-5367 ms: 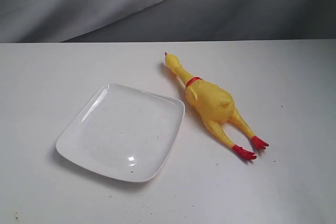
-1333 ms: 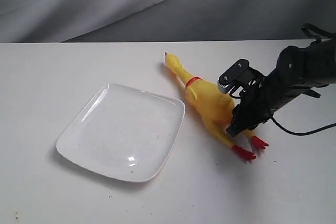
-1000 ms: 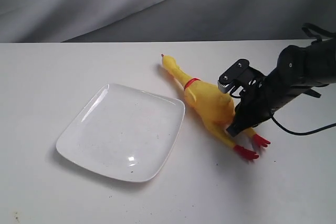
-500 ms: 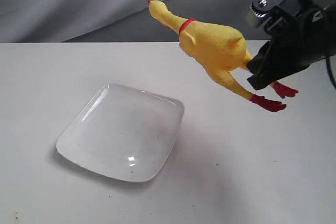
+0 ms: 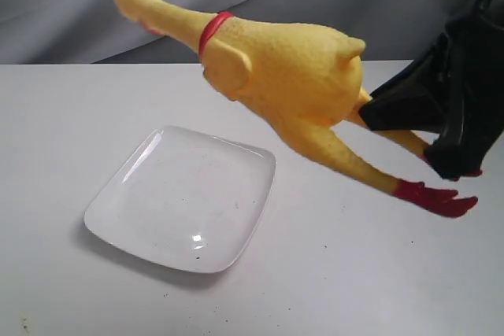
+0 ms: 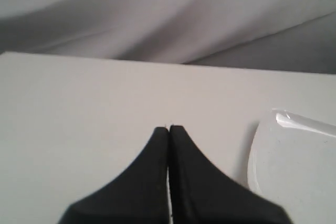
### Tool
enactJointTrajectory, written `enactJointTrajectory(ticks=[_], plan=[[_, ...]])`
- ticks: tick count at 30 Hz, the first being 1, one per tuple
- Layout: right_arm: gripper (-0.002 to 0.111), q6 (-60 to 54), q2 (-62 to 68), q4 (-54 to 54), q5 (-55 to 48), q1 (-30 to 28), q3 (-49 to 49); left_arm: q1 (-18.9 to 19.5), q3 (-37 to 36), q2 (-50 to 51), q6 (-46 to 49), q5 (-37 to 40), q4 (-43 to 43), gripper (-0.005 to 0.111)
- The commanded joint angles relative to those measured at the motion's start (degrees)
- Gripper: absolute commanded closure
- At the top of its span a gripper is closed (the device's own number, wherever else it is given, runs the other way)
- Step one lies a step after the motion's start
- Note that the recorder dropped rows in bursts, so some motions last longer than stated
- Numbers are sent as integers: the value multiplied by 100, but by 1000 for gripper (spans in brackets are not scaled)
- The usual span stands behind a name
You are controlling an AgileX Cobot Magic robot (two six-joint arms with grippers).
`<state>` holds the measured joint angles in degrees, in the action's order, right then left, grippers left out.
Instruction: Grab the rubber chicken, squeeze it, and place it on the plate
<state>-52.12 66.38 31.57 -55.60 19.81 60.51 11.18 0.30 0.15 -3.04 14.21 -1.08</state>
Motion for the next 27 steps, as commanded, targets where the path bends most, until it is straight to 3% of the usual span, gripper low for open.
enactJointTrajectory(ticks=[1,11,14,18,20,23,24,27], plan=[[108,22,-121,169,36,451,-175,17,-30,-15,14,-1286,-8,106],[108,121,-121,336,393,709,-213,17,-30,-15,394,-3884,-1320,106],[108,121,-121,336,393,709,-213,17,-30,-15,-350,-5445,-1444,106],[108,121,-121,378,393,709,-213,17,-30,-15,-2104,-7289,-1446,106],[108,121,-121,405,381,709,-213,17,-20,-15,-2508,-7376,-1720,106],[108,121,-121,420,381,709,-213,17,441,-15,-3121,-5882,-3704,106],[108,121,-121,420,381,709,-213,17,708,-15,-3825,-5453,-5188,105],[108,121,-121,464,381,709,-213,17,1311,428,-5257,-5917,-7406,95]])
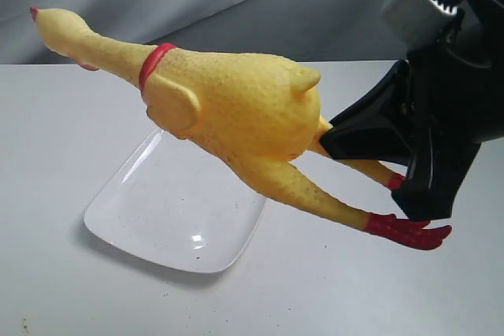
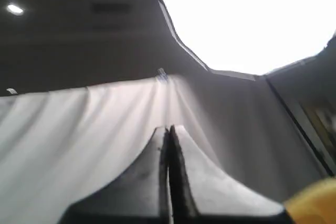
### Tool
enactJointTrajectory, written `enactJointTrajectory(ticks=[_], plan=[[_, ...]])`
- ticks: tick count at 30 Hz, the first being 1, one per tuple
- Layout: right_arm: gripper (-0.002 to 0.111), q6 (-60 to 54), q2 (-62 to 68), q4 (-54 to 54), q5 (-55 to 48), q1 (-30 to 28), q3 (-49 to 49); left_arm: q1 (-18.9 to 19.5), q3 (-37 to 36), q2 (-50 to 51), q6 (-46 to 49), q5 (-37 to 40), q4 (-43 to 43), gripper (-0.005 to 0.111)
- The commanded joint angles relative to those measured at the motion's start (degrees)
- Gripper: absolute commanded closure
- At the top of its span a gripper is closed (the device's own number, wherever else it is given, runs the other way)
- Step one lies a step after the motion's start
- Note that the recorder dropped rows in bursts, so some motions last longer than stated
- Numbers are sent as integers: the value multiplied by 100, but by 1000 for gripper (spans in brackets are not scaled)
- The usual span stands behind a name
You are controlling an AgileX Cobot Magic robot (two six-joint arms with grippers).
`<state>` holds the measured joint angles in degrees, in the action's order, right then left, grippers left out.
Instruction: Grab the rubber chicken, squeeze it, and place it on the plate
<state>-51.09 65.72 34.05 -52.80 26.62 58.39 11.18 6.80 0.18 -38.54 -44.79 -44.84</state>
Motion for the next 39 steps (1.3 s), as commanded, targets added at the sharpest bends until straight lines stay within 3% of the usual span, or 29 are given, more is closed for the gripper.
enactJointTrajectory(ticks=[1,4,6,8,12,16,21,25,33,39], plan=[[108,18,-55,228,100,29,-1,-5,891,613,-1829,-214,-3547,90],[108,18,-55,273,110,29,-1,-260,1455,1434,-2433,-694,-4675,65],[108,18,-55,326,110,29,-1,-455,1752,1981,-2708,-745,-4971,43],[108,18,-55,382,100,29,-1,-664,1928,2466,-2744,-756,-4999,32],[108,18,-55,447,100,29,-1,-1254,2094,3478,-1793,-922,-5035,32],[108,57,-55,463,-137,29,-1,-1848,2232,4340,-661,-373,-5069,32],[108,69,-55,474,-211,29,-133,-2571,2426,4749,796,-99,-4720,32],[108,44,-55,474,-146,29,-262,-3037,2426,4766,1480,710,-4392,32],[108,18,110,669,-96,29,-262,-3475,2472,5261,1658,911,-4392,32],[108,-130,251,824,-96,29,-262,-3473,2483,5460,1971,898,-4177,39]])
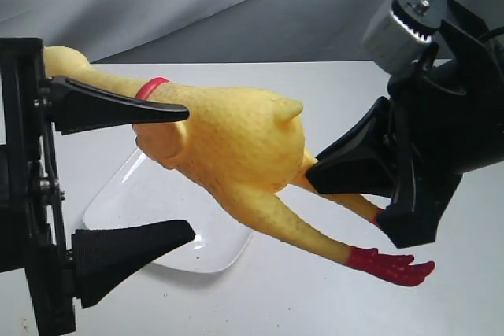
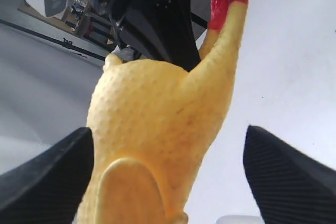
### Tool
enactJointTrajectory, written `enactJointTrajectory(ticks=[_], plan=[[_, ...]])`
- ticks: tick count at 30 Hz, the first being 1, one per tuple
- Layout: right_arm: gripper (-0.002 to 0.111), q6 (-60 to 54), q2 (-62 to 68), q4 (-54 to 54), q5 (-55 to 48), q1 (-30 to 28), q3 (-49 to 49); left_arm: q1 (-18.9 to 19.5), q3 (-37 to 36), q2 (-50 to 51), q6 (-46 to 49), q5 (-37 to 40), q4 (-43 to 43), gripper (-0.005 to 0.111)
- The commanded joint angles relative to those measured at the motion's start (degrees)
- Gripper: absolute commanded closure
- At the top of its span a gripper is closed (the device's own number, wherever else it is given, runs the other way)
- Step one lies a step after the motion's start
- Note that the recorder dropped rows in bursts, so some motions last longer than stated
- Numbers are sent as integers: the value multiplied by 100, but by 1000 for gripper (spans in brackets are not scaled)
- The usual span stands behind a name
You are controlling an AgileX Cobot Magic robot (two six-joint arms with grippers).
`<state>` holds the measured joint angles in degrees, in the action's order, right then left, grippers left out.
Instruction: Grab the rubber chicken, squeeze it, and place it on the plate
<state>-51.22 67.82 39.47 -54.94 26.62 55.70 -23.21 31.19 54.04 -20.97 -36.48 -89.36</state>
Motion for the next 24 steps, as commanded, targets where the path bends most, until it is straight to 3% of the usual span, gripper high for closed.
enactJointTrajectory(ticks=[1,4,12,21,24], plan=[[108,-128,53,294,118,29,7,-33,44,74,329,67,328,42],[108,-252,54,358,23,29,7,-33,44,74,704,108,368,51],[108,-293,54,463,-37,29,7,-33,44,74,773,585,368,35],[108,-447,54,676,-187,29,7,-33,44,74,794,590,368,35],[108,-442,54,688,-187,29,7,-33,44,89,794,537,440,41]])
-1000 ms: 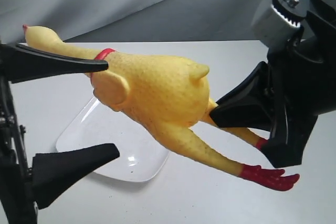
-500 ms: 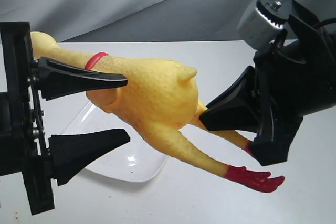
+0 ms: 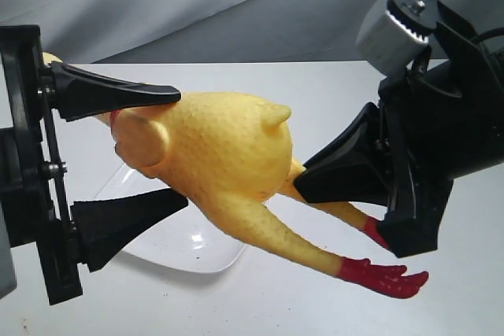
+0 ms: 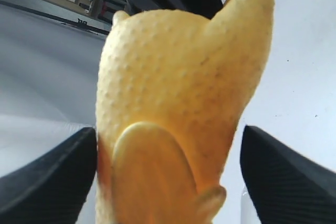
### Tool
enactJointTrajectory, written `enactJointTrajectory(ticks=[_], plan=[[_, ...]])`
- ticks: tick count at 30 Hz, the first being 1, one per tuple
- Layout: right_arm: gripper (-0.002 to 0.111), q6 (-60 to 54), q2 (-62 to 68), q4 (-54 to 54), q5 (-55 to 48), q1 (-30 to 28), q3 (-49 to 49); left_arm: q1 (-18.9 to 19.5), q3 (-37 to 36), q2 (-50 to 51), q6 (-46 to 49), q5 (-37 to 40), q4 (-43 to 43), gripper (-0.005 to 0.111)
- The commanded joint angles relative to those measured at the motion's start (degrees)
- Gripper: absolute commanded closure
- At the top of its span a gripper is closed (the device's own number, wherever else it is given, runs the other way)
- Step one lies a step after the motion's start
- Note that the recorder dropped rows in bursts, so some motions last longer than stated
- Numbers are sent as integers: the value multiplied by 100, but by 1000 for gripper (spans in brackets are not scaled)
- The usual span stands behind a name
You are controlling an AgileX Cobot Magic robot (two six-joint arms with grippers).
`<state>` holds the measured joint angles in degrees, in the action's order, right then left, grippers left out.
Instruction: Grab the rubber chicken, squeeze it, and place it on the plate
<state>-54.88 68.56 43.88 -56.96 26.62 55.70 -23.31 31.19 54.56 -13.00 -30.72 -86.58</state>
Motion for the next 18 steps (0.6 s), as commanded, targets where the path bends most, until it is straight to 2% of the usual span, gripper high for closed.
enactJointTrajectory(ticks=[1,3,4,5,6,7,8,11,13,14,16,18], plan=[[108,-77,-20,247,15,29,7,-23,44,58,-3,-54,284,45],[108,-87,-20,261,6,29,7,-23,44,163,9,-80,457,56],[108,-101,-20,260,-11,29,7,-23,44,285,19,-187,486,69],[108,-101,-20,260,-11,29,7,-23,44,328,19,-254,486,77],[108,-101,-20,227,-2,29,7,-23,44,356,19,-369,486,92],[108,-101,-20,213,9,29,7,-23,44,356,19,-372,486,100],[108,-101,-20,213,38,29,7,-23,44,317,19,-373,486,106],[108,-101,-20,213,75,29,7,-23,44,277,-7,-373,486,107],[108,-101,-20,213,75,29,7,-23,44,277,-7,-336,594,105],[108,-101,-20,213,75,29,7,-23,44,277,4,-336,643,101],[108,-101,-20,213,75,29,7,-23,44,277,4,-336,643,78],[108,-101,-20,213,75,29,7,-23,44,277,4,-336,701,45]])
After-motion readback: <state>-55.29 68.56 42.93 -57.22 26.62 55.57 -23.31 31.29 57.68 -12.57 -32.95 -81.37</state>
